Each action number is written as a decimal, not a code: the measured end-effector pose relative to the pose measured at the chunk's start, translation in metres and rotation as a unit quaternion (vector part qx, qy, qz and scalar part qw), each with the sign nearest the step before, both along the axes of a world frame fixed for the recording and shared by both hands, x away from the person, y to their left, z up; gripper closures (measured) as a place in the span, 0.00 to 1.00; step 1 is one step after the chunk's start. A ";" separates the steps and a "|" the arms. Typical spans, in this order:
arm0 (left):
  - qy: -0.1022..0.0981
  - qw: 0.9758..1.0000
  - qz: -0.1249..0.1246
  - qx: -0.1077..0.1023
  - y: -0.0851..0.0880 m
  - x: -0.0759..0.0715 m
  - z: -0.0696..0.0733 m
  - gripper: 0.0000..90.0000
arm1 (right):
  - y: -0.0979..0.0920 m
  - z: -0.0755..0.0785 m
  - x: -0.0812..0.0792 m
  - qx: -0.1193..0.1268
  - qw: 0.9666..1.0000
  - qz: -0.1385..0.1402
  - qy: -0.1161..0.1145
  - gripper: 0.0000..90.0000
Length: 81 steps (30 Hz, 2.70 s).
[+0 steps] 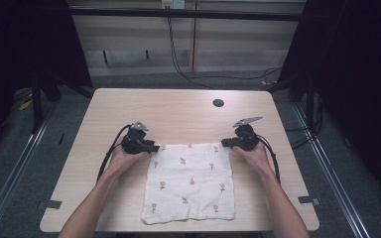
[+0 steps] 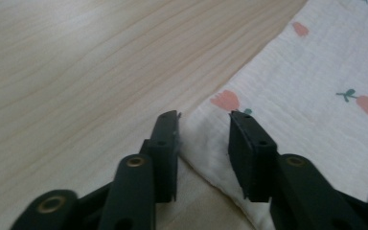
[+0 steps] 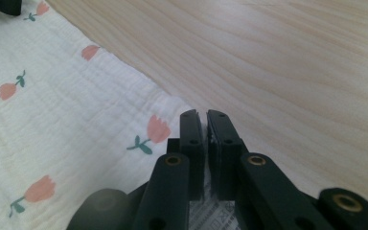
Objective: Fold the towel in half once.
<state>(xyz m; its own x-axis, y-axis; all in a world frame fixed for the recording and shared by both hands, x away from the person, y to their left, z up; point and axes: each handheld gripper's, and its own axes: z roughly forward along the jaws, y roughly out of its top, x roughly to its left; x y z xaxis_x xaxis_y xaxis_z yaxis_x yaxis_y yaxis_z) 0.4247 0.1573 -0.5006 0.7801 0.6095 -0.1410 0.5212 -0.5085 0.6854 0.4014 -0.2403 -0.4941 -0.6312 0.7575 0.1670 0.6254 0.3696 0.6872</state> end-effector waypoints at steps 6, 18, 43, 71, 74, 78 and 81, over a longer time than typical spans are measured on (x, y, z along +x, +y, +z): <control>0.014 1.000 -0.014 -0.014 -0.002 0.001 -0.001 0.95 | 0.001 0.001 -0.002 0.010 1.000 0.001 -0.004 0.95; 0.001 0.998 -0.003 -0.068 0.012 -0.004 0.025 0.96 | -0.005 0.017 -0.005 0.031 0.999 -0.003 -0.015 0.96; -0.052 0.989 0.013 -0.138 0.034 -0.015 0.066 0.97 | -0.013 0.058 -0.011 0.103 0.993 -0.016 -0.064 0.97; -0.091 0.988 -0.071 -0.099 0.042 -0.082 0.076 0.96 | -0.004 0.064 -0.102 0.094 0.990 0.075 -0.071 0.97; -0.084 0.988 -0.076 -0.101 0.044 -0.090 0.071 0.96 | -0.005 0.061 -0.113 0.093 0.990 0.080 -0.065 0.97; -0.082 0.987 -0.090 -0.108 0.045 -0.102 0.069 0.96 | -0.007 0.057 -0.128 0.092 0.990 0.086 -0.058 0.97; -0.082 0.986 -0.103 -0.101 0.044 -0.112 0.069 0.96 | -0.007 0.054 -0.139 0.093 0.990 0.089 -0.055 0.97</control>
